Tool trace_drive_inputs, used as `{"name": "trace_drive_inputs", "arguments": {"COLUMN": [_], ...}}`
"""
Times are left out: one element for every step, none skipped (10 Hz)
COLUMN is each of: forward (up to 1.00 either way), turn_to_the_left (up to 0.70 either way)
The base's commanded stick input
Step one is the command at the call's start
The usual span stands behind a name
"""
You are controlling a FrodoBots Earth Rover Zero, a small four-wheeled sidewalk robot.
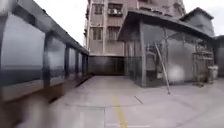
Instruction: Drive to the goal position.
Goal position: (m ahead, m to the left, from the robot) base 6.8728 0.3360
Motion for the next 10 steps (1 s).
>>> {"name": "trace_drive_inputs", "arguments": {"forward": [0.7, 0.7, 0.7, 0.7, 0.7, 0.7, 0.7, 0.7, 0.7, 0.7], "turn_to_the_left": [0.0, 0.0, 0.0, 0.14, 0.27, 0.27, 0.27, 0.27, 0.27, 0.27]}}
